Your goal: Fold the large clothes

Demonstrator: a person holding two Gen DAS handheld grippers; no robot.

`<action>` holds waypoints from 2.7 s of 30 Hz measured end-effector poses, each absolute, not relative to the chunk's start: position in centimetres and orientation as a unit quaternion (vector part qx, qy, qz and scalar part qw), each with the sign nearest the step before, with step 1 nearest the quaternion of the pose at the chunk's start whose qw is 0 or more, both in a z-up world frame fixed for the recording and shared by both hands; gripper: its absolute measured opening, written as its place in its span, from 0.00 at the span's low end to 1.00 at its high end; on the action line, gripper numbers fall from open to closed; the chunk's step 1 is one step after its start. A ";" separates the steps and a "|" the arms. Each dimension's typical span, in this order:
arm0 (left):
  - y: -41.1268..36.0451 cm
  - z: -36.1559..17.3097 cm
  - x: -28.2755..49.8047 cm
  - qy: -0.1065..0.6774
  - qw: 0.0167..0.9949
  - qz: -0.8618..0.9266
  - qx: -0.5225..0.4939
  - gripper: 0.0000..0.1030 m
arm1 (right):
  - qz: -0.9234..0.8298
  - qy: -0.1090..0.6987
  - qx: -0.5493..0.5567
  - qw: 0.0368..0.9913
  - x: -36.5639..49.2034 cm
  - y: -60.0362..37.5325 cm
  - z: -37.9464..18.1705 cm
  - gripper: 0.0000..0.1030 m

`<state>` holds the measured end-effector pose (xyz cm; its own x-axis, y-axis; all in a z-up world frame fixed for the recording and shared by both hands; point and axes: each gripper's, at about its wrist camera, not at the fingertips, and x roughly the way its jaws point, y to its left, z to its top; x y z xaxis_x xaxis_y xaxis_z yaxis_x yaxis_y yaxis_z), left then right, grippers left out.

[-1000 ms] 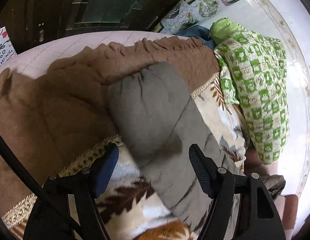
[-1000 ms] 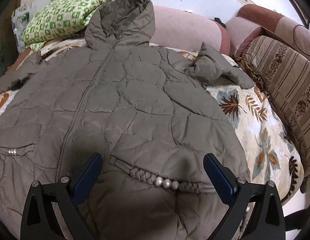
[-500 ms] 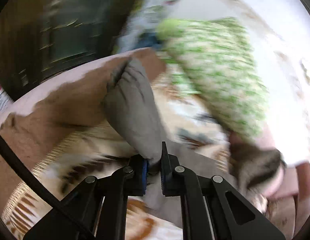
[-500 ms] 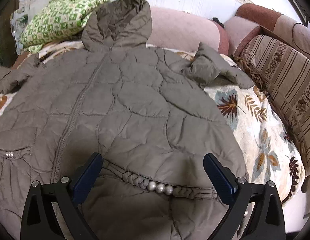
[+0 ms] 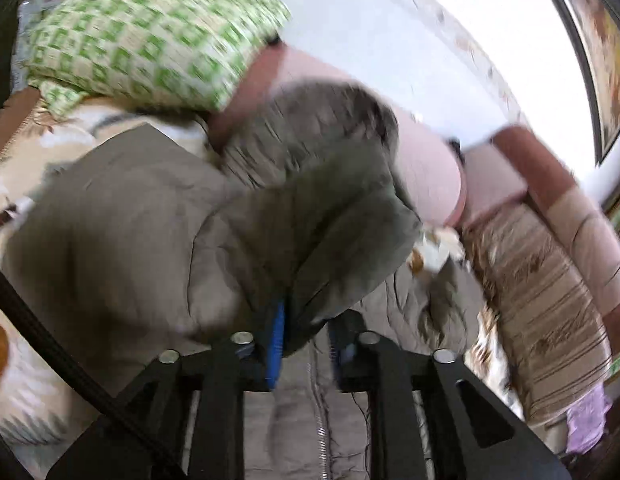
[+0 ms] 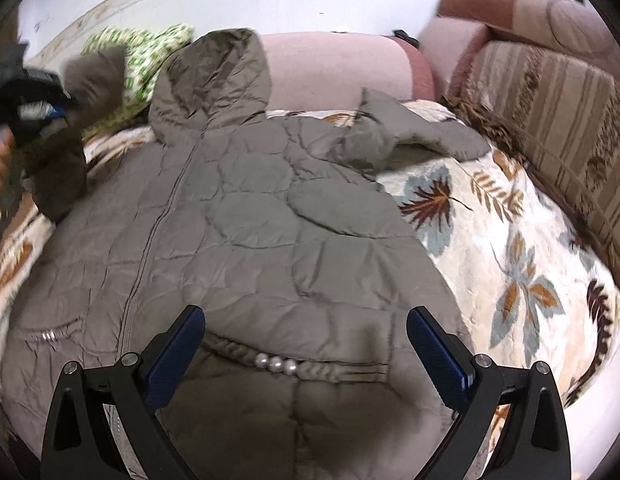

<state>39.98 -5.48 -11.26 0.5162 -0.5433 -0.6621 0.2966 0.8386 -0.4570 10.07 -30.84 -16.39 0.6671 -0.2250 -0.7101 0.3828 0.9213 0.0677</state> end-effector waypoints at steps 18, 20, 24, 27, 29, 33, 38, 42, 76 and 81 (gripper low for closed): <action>1.6 -13.6 29.5 0.349 0.929 -0.078 -0.090 0.77 | -0.066 0.410 0.237 0.878 30.9 -30.8 -17.9 0.93; 2.3 -13.8 29.9 0.341 0.934 -0.068 -0.078 0.77 | -0.071 0.432 0.235 0.868 34.2 -30.4 -19.3 0.73; 3.6 -14.8 30.8 0.359 0.928 -0.058 -0.087 0.77 | -0.048 0.435 0.286 0.853 36.7 -30.3 -20.0 0.25; 4.0 -15.1 31.1 0.367 0.923 -0.056 -0.101 0.77 | -0.074 0.415 0.278 0.863 35.8 -31.3 -18.7 0.20; 3.7 -15.2 31.0 0.366 0.923 -0.056 -0.105 0.77 | -0.120 0.407 0.269 0.865 35.0 -33.1 -18.2 0.19; 2.1 -15.7 30.7 0.367 0.925 -0.053 -0.080 0.77 | -0.169 0.413 0.254 0.858 32.5 -37.0 -18.5 0.20; 0.2 -16.8 30.3 0.374 0.925 -0.052 -0.042 0.77 | -0.140 0.354 0.289 0.878 26.3 -41.2 -15.9 0.47; -0.4 -18.0 30.7 0.395 0.916 -0.055 -0.048 0.77 | -0.219 0.276 0.313 0.882 20.5 -47.8 -14.4 0.85; -0.3 -20.7 32.1 0.444 0.891 -0.070 -0.073 0.77 | -0.269 0.197 0.441 0.833 21.4 -66.2 -11.1 0.07; 1.5 -19.1 32.1 0.428 0.898 -0.046 -0.092 0.77 | -0.208 0.196 0.346 0.894 22.9 -58.3 -3.0 0.07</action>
<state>32.10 1.50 -19.09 0.6290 -0.1610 -0.7606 0.0033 0.9789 -0.2045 22.87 -58.31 -2.98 0.8365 -0.2365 -0.4944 0.5077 0.6739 0.5367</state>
